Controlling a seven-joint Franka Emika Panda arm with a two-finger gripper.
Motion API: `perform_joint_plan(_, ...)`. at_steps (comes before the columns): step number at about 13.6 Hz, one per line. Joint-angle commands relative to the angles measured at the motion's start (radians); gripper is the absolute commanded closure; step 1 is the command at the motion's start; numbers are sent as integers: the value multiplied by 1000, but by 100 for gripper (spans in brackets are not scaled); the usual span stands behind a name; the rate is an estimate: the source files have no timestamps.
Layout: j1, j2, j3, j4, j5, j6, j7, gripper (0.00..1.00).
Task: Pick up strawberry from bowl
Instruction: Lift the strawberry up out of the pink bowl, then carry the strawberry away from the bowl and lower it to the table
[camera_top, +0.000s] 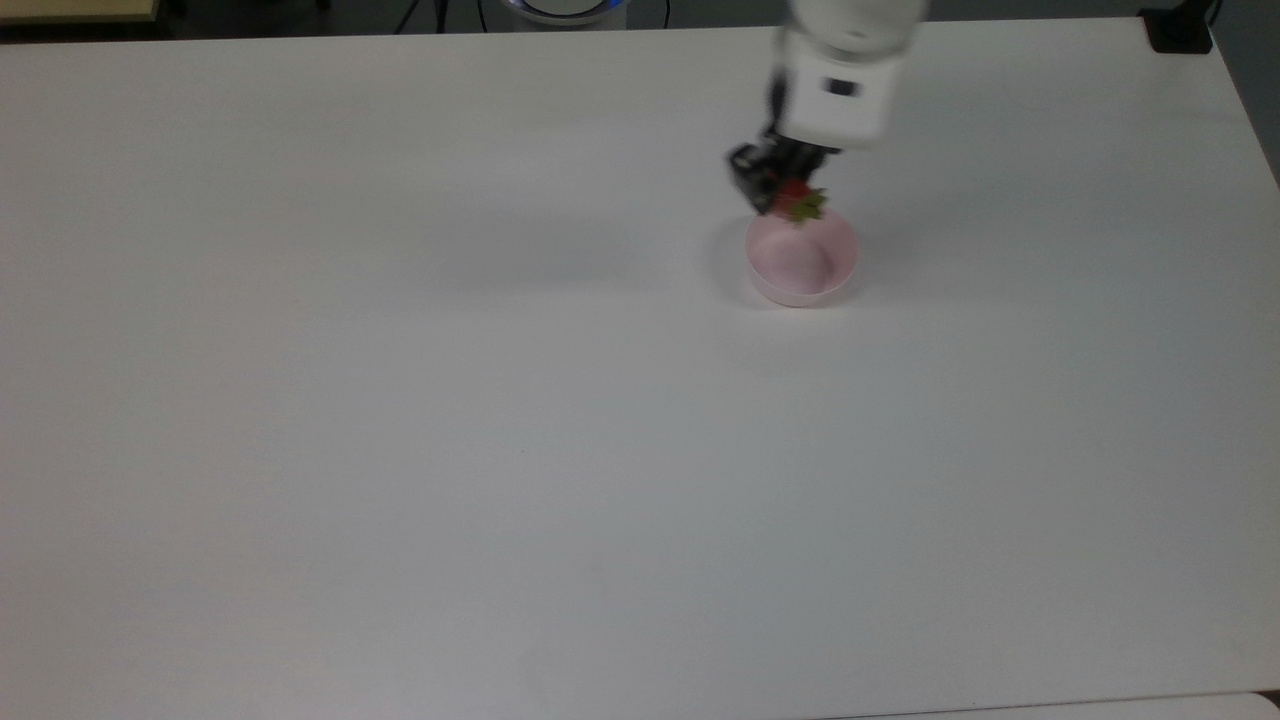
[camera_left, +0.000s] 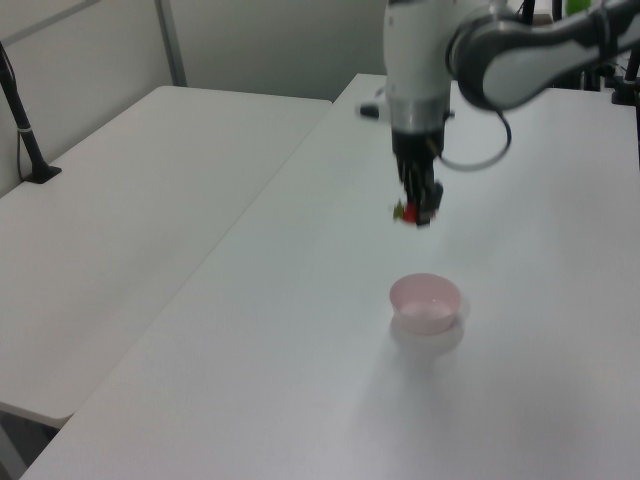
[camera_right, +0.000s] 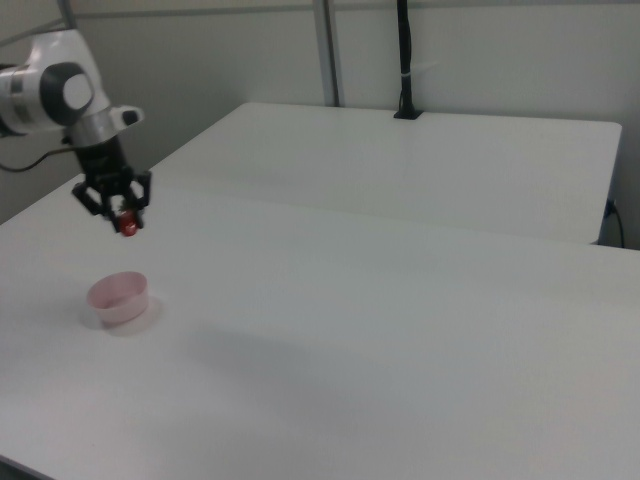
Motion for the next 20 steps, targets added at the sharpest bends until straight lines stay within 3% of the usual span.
perform_joint_plan(1, -200, -42, 31, -3, 18, -19, 23, 66)
perform_joint_plan(4, -338, -34, 19, -4, 9, -21, 23, 66)
perform_joint_plan(5, -348, -23, 4, -8, 7, -15, 21, 66)
perform_joint_plan(8, -337, 44, -76, -18, 7, 11, 6, 66)
perform_joint_plan(11, -319, 101, -79, -105, 9, 140, 22, 66)
perform_joint_plan(14, -319, 185, -79, -113, 6, 225, 50, 63)
perform_joint_plan(15, -320, 193, -79, -124, 6, 232, 49, 54)
perform_joint_plan(16, -323, 193, -79, -124, 7, 232, 49, 39)
perform_joint_plan(17, -323, 193, -79, -124, 7, 229, 58, 11)
perform_joint_plan(18, -323, 185, -79, -123, 9, 228, 59, 0)
perform_joint_plan(20, -328, 112, -81, -113, 9, 214, 96, 0)
